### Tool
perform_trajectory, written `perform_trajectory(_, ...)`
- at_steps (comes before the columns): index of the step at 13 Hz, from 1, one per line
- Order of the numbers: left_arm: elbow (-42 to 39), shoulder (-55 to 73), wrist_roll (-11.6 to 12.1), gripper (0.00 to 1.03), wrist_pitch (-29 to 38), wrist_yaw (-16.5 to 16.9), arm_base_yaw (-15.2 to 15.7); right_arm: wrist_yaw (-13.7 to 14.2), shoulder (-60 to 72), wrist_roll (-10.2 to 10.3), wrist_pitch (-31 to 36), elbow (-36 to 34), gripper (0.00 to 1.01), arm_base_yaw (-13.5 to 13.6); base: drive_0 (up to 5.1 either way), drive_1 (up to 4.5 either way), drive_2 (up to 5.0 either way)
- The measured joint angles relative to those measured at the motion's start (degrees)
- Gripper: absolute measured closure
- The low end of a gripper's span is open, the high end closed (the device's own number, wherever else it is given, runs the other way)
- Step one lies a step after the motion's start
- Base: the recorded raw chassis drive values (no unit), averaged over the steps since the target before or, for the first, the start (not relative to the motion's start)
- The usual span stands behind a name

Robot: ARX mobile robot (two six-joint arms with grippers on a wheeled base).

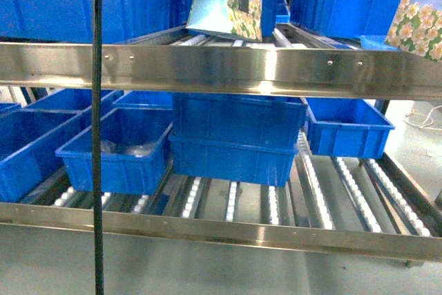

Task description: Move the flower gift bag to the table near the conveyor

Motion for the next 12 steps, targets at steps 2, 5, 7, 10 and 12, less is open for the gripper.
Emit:
perform_trajectory(2, 0.0, 0.0, 0.0, 1.01, 0.13, 0.02, -0.02, 0.0, 0.0, 0.0, 0.04, 0.0, 0.99, 0.0, -4.6, 0.8, 3.8)
perform_trajectory(5, 0.0, 0.0, 0.0, 1.01, -0.15, 0.0, -0.02, 0.02, 0.0, 0.0, -0.28, 0.0, 0.99, 0.0, -4.8, 1.49, 3.4)
perform_trajectory(7, -0.04, -0.11, 0.0, 1.01, 0.26, 0.02, -0.02, 0.0, -0.02, 0.0, 0.26, 0.0, 0.99, 0.0, -4.9, 2.53, 2.5)
perform_trajectory(10, -0.04, -0.11, 0.0, 1.01, 0.22, 0.0, 0.0, 0.02, -0.02, 0.0, 0.02, 0.0, 0.99, 0.0, -4.9, 2.53, 2.5)
perform_trajectory(12, -0.04, -0.11, 0.0, 1.01, 0.15, 0.02, -0.02, 0.0, -0.02, 0.0, -0.35, 0.0, 0.99, 0.0, -4.9, 2.53, 2.5)
